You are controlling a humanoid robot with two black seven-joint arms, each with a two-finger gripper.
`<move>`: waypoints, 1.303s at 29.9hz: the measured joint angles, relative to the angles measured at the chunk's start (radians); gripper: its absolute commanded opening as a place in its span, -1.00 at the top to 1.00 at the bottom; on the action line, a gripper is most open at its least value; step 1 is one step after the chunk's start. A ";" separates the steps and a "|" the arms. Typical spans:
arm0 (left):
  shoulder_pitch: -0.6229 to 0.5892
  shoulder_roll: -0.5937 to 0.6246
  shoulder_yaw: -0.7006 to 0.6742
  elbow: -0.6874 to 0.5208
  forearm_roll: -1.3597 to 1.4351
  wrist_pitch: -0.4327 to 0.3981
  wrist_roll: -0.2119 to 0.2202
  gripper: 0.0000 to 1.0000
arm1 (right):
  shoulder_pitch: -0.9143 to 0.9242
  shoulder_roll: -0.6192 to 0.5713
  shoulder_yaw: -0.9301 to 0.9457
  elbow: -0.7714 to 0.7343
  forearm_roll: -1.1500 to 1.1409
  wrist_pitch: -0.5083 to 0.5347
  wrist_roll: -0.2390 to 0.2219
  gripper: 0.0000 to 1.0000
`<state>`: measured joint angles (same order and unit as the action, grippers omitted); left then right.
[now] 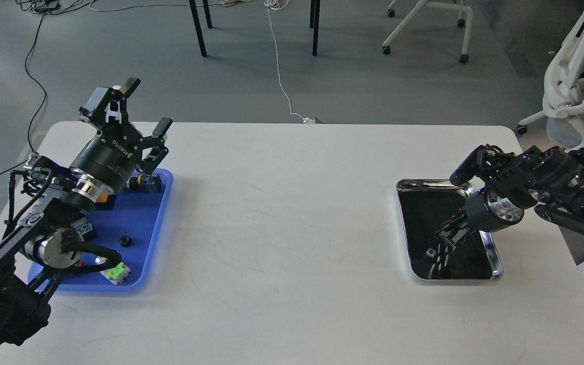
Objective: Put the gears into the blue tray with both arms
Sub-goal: 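Grasp another small black part with the right gripper, then carry the black part to the table center and release it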
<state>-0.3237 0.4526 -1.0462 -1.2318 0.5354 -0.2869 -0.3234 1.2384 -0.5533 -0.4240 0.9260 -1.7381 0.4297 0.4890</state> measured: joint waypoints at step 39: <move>0.011 -0.003 -0.013 -0.027 0.002 -0.011 0.004 -0.96 | 0.085 0.429 -0.048 -0.036 0.292 -0.183 0.000 0.57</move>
<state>-0.3131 0.4497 -1.0594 -1.2590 0.5379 -0.2982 -0.3191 1.3236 -0.1242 -0.4723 0.8903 -1.4466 0.2466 0.4887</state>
